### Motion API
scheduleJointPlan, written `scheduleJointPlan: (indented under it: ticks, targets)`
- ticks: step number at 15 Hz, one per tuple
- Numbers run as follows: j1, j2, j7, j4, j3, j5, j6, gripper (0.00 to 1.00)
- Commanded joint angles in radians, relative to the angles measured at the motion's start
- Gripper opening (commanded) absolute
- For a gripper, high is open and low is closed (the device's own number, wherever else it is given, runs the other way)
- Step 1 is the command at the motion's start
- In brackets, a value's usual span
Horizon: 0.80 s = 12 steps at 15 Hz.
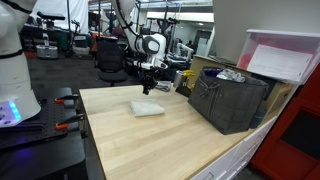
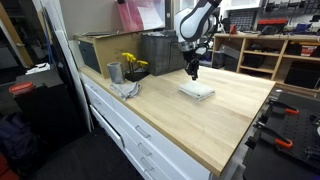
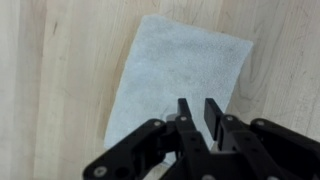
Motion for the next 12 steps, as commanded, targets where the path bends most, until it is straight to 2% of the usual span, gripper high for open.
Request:
scheduleJointPlan:
  ticks: [1, 7, 12]
  targets:
    - [0.026, 0.006, 0.019, -0.015, 0.013, 0.001, 0.015, 0.56]
    - [0.112, 0.081, 0.089, 0.018, 0.006, -0.052, 0.046, 0.99]
    - [0.141, 0.143, 0.138, 0.044, -0.033, -0.115, 0.066, 1.0]
